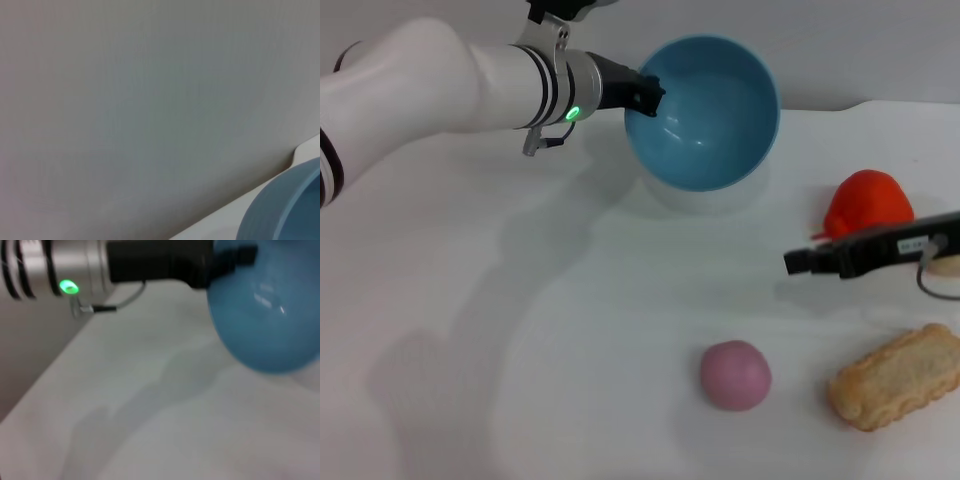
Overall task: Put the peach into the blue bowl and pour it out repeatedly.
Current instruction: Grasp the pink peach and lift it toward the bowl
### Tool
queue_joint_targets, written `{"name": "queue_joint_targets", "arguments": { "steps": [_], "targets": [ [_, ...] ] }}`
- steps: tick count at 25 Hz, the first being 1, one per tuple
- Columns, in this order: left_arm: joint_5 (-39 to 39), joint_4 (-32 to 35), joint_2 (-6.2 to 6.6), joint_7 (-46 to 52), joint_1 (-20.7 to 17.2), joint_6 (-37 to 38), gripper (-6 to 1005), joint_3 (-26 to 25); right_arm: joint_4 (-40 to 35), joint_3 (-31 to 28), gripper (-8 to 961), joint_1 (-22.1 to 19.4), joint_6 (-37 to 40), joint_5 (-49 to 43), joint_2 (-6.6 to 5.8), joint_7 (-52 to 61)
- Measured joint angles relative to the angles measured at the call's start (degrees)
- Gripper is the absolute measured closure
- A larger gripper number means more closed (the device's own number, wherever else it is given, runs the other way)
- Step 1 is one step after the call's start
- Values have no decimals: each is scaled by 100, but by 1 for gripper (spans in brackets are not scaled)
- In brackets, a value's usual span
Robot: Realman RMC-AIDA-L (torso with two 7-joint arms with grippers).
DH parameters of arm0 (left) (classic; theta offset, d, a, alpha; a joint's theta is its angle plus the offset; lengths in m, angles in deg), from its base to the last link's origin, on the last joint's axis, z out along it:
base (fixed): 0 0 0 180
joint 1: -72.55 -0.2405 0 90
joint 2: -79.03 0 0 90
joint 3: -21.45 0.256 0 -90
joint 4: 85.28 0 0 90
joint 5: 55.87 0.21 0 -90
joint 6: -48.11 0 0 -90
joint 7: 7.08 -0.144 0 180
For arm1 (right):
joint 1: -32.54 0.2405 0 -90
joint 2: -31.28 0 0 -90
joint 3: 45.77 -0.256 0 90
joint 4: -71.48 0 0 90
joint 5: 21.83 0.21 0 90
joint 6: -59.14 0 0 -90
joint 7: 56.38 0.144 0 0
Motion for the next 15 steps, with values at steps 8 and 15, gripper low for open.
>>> {"name": "queue_joint_targets", "arguments": {
  "steps": [8,15],
  "targets": [
    [0,-13,-8,5,-4,-16,1000,1,816,23,947,31,-363,-161,-15,-99],
    [-3,-13,-11,8,14,-30,1000,11,1755,750,807,468,-962,-160,42,-209]
  ]
}}
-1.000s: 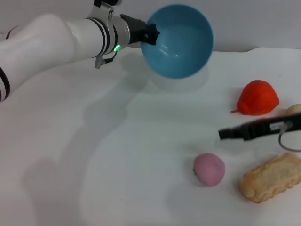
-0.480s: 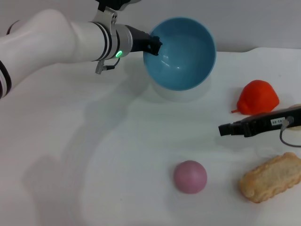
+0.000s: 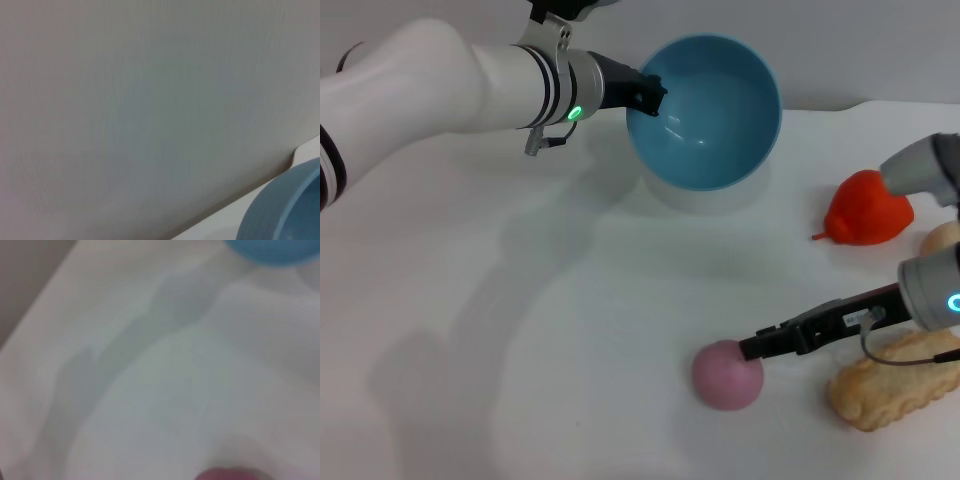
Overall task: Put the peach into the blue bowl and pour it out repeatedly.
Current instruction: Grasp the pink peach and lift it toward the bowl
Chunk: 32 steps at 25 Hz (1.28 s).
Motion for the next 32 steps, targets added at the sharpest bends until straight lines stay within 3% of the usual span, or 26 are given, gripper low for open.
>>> {"name": "queue_joint_targets", "arguments": {
  "steps": [7,13,21,26,32],
  "targets": [
    [-3,0,-8,0,-36,-1,1000,0,224,143,500,137,-266,50,23,45],
    [-3,-6,-8,0,-45,-64,999,15,595,484,361,360,-498,291,85,36],
    [-3,-8,-12,0,-40,-105,1000,38,893,1474,360,529,-905,714,91,280],
    [-3,-9,-15,0,-48,-106,1000,38,820,1602,360,528,-892,857,84,298],
    [-8,-14,-17,0,-59,-110,1000,38,407,1630,511,322,-855,935,71,267]
  ]
}}
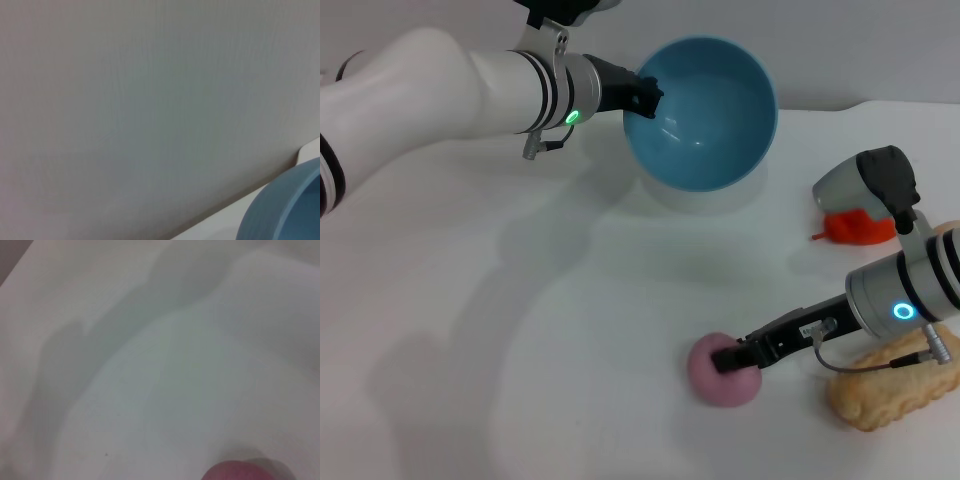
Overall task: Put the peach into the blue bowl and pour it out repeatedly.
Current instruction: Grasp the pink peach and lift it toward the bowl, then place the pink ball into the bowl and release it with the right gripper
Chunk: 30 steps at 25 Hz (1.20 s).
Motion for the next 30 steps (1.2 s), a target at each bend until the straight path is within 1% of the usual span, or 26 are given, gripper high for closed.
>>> {"name": "queue_joint_targets", "arguments": {
  "steps": [5,8,13,16,19,21,22,26,30],
  "targets": [
    [-16,-9,0,0,-21,-3,999,-21,-94,207,704,9,58,5,-3,-12],
    [-19,-12,1,0,-26,-5,999,-32,-452,195,753,-197,126,88,-10,-46],
    [-2,-21,16,9,-18,93,999,-48,-1453,74,830,-647,486,395,-52,-306],
    [12,-29,45,131,38,383,999,-60,-2025,-252,843,-778,693,407,-79,-310],
    [140,-18,56,282,109,675,999,-85,-2464,-669,855,-799,852,383,-91,-311],
    [640,56,38,705,266,1265,999,-135,-2717,-856,863,-796,871,359,-96,-312],
    [803,67,29,839,314,1416,999,-138,-2795,-924,868,-782,862,350,-99,-313],
    [1405,139,-17,1433,529,1890,999,-103,-2865,-1153,890,-672,779,268,-109,-314],
    [1436,286,-23,1546,498,2015,999,-95,-2752,-1139,910,-635,439,73,-88,-283]
  ]
}}
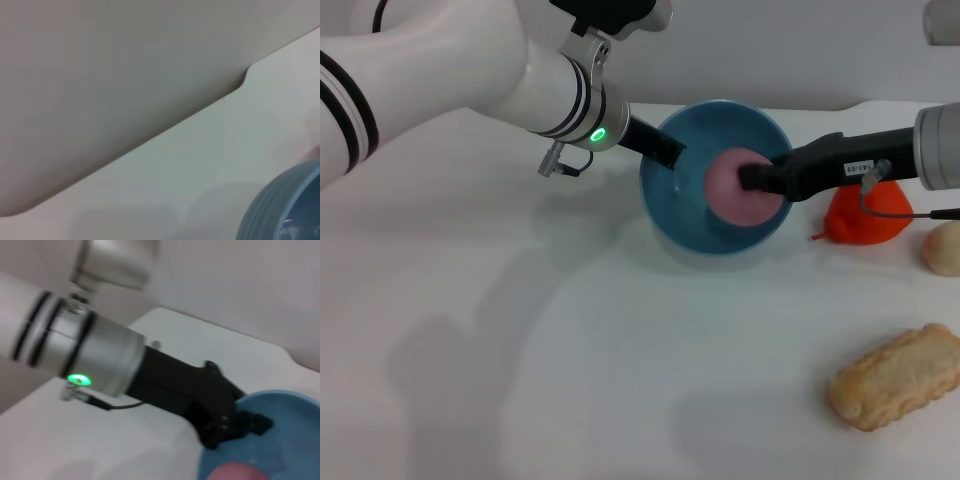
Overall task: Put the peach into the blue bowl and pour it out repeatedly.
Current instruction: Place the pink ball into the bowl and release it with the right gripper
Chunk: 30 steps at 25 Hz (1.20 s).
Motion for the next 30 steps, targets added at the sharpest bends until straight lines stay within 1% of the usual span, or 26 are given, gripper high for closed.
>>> {"name": "queue_joint_targets", "arguments": {
  "steps": [5,8,10,18,26,28,29,30],
  "targets": [
    [0,36,5,2,-23,78,1000,3,584,7,909,216,-393,-21,18,32],
    [0,36,6,4,-37,79,1000,5,698,30,910,237,-691,-51,24,-31],
    [1,36,6,4,-64,66,1000,5,701,79,910,218,-760,-17,31,-115],
    [2,44,6,8,-105,38,1000,5,718,225,801,210,-800,31,36,-248],
    [0,41,-2,18,-121,-58,1000,8,651,198,485,105,-872,38,36,-335],
    [11,42,-3,18,-121,-108,1000,50,491,180,402,-2,-878,38,36,-383],
    [19,43,-3,12,-121,-154,999,88,303,176,361,-128,-885,57,39,-459],
    [40,48,1,-1,-119,-229,999,153,116,166,358,-276,-893,116,49,-609]
  ]
}}
